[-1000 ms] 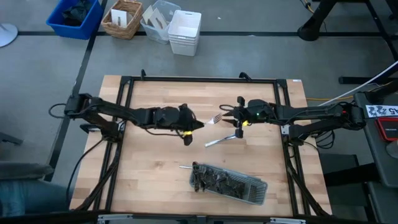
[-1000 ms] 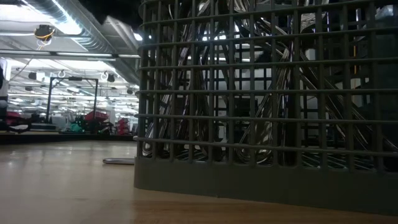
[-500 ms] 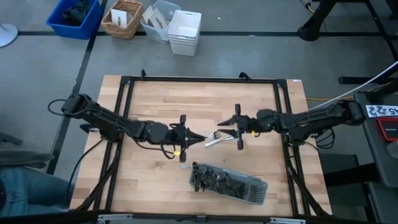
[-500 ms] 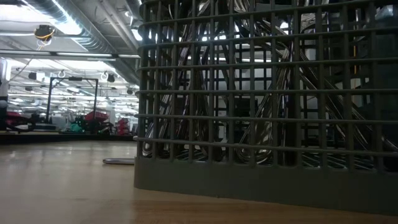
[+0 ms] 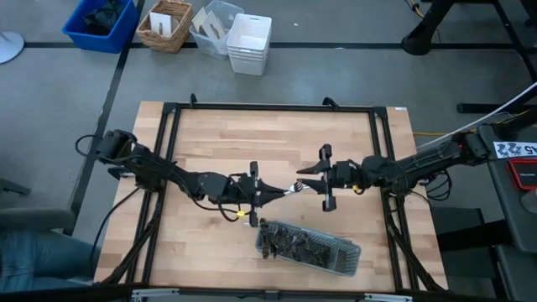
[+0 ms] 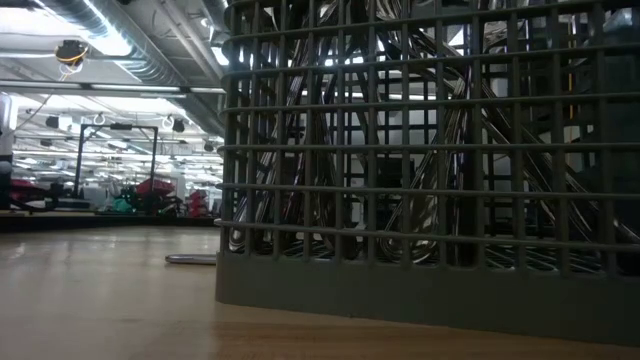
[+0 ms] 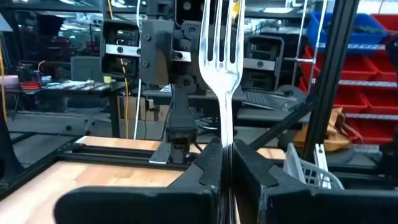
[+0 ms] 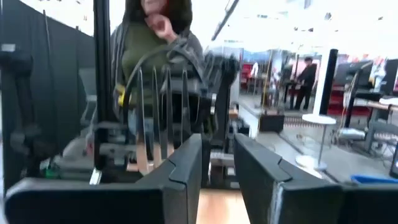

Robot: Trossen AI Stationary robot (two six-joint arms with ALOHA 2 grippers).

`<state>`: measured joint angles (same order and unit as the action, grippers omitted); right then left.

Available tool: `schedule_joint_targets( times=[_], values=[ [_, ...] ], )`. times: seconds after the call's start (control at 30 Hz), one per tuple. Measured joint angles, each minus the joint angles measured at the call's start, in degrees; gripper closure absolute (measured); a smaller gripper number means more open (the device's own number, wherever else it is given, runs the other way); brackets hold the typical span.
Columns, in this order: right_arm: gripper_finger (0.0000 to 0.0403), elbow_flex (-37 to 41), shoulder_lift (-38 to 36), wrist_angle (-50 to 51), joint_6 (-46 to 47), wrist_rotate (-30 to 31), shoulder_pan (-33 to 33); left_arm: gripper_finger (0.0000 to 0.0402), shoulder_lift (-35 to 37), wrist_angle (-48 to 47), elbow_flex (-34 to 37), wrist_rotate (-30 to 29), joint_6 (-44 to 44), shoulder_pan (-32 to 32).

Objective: Sort silverware
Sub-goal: Put the fork into the gray silverware rack

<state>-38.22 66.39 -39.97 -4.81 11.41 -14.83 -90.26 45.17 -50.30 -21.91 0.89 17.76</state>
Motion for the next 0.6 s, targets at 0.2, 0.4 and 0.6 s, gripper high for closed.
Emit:
schedule_joint_targets(
  times=[0.2,0.4,0.6],
  values=[
    [0.0306,-3.96,5.32,-3.92,-0.01,0.34,-0.1,0.0392,0.0,0.93,-0.02,0.68,1.3,-1.27],
    [0.0306,-10.95,12.18,-3.39,0.0,1.06,-0.02,0.0401,-0.13,0.56,-0.02,0.9,1.63,-1.83],
    [0.0306,-14.3,14.07,-0.3,-2.09,0.81,-0.04,0.0401,-0.13,0.68,-0.02,0.49,0.74,-1.21]
  ],
)
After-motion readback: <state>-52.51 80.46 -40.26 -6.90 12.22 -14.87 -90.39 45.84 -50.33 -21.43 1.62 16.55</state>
